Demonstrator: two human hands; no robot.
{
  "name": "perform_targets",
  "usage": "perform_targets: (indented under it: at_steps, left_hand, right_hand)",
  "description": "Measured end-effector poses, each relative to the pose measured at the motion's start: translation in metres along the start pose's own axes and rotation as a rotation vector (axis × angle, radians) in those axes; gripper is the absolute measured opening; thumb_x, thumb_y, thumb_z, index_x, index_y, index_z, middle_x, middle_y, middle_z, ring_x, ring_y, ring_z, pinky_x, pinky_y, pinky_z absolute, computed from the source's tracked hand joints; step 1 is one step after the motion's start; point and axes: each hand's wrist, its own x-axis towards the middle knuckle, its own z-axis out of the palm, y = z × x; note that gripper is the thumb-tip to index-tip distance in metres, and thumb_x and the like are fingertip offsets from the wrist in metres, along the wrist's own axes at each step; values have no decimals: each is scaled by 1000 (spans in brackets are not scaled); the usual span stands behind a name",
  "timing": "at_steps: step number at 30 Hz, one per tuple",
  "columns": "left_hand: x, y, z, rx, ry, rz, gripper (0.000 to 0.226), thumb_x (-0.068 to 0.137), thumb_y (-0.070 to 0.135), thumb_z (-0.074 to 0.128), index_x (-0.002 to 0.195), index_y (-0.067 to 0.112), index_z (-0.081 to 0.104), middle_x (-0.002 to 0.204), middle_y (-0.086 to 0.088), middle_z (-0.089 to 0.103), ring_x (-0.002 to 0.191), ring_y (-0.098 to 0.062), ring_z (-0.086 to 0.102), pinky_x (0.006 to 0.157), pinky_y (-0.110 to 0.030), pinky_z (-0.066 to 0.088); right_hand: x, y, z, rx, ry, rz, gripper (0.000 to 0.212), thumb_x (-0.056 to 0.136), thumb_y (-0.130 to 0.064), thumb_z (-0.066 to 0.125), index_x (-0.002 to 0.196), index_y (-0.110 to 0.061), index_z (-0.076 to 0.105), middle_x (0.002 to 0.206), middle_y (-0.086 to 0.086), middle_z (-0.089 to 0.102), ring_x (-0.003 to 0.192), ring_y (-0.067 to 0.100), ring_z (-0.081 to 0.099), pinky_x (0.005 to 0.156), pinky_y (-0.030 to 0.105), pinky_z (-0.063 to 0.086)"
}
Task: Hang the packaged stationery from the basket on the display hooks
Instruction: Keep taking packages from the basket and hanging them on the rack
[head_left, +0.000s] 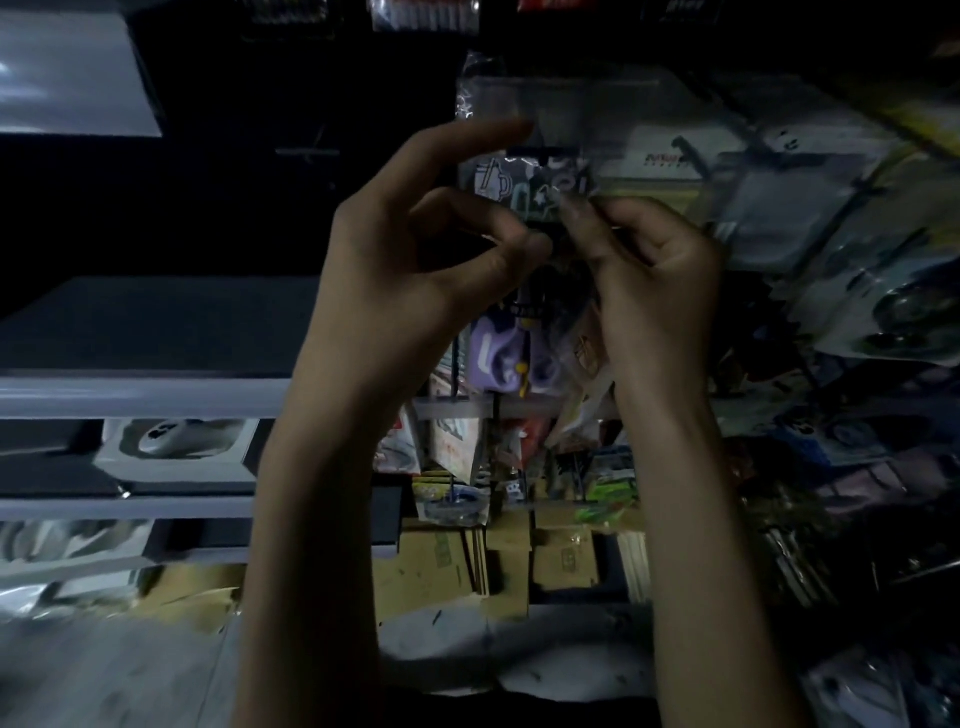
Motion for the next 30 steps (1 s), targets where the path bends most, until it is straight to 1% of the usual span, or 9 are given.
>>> perform_targets:
  at_steps: [3,7,12,16,19,22,26,28,30]
  left_hand:
    - [2,-1,-1,5,-3,2,58,92,1,76,145,13,56,91,-7,74,86,-18,72,82,-29,60]
    - [5,-3,-3,0,-2,3,55,92,2,77,142,14,58,89,-3,74,84,-17,72,80,-26,58]
    - [6,-4,-4,-25,-12,16,54,91,0,77,140,12,59,88,-4,73,83,-18,71,79,-27,58]
    - [6,-6,-7,-39,-27,34,52,91,1,76,139,13,60,87,-3,73,84,-17,72,81,-27,58]
    - [5,-9,-9,-98,-12,26,46,92,-1,75,135,10,62,87,-4,72,83,-15,71,82,-28,58]
    - [1,-14,-16,-130,-10,22,36,92,0,73,127,8,65,88,-8,69,83,-16,70,82,-27,56]
    - [-5,-21,-24,-100,1,-8,26,96,5,68,123,4,69,91,-10,71,87,-13,70,84,-25,56]
    - [-6,-25,-23,-109,56,-33,23,99,12,65,121,8,71,93,-5,73,90,-15,71,85,-27,56]
    - [-6,-33,-18,-104,135,-54,19,102,13,63,120,13,71,99,-5,74,96,-20,72,85,-29,58]
  right_hand:
    - [2,-1,6,50,18,-12,15,94,-23,76,94,-8,78,83,-1,78,82,11,74,71,24,55]
    - [5,0,12,43,13,-49,13,94,-23,76,88,-11,78,79,1,77,79,16,73,68,28,56]
    - [7,6,14,66,36,-34,14,93,-23,77,93,-9,79,82,0,78,82,15,74,70,25,54]
    - [10,10,15,89,35,-3,12,93,-20,77,97,-9,79,86,0,79,84,15,75,72,25,55]
    - [12,10,15,79,43,6,12,93,-18,77,100,-9,79,90,-1,80,88,14,76,76,25,56]
    - [13,11,13,16,42,19,11,92,-22,78,98,-14,80,89,-4,80,88,10,75,75,24,56]
    - [12,12,10,-11,54,84,6,90,-29,79,86,-25,80,80,-8,79,80,6,74,70,27,57]
    - [11,11,11,-20,34,95,9,89,-37,80,83,-30,78,75,-11,77,73,5,71,66,28,54]
    - [13,11,9,-28,7,123,11,89,-41,79,85,-30,79,73,-12,76,70,5,70,66,29,50]
